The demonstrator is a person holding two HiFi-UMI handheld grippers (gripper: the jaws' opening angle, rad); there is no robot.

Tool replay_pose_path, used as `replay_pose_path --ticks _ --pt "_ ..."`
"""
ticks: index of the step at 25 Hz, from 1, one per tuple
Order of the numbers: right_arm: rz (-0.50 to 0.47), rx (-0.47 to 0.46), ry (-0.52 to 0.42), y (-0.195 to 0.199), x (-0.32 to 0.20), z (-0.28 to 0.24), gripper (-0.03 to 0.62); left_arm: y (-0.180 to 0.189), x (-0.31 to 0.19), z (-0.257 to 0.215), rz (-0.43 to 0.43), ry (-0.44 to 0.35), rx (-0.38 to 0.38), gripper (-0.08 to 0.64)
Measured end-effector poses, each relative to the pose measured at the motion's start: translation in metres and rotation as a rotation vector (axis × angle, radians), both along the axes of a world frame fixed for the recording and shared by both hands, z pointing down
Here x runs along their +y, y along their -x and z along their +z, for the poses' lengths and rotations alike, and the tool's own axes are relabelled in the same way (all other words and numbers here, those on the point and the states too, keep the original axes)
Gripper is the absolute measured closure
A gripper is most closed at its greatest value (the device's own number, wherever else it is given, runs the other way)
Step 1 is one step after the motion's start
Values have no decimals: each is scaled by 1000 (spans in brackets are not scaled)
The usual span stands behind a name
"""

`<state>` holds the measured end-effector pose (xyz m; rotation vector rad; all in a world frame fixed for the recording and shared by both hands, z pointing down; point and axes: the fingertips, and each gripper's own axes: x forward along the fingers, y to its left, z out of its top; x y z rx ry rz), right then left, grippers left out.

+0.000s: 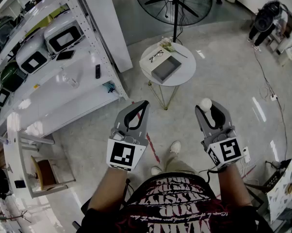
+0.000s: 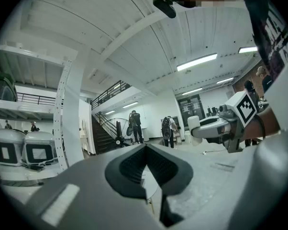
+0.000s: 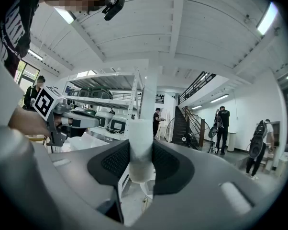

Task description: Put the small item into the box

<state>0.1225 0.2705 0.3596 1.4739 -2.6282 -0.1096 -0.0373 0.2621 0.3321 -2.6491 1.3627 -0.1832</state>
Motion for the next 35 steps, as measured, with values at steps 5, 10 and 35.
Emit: replay_pose_path --ticks 5,10,35 --pt "-23 1 18 -6 -32 10 426 -6 -34 6 -19 18 22 560" --pt "-19 0 21 -22 -62 13 426 -23 -66 8 5 1 7 560" --pt "-221 -60 38 -50 -183 4 426 -25 -177 6 -210 26 29 560"
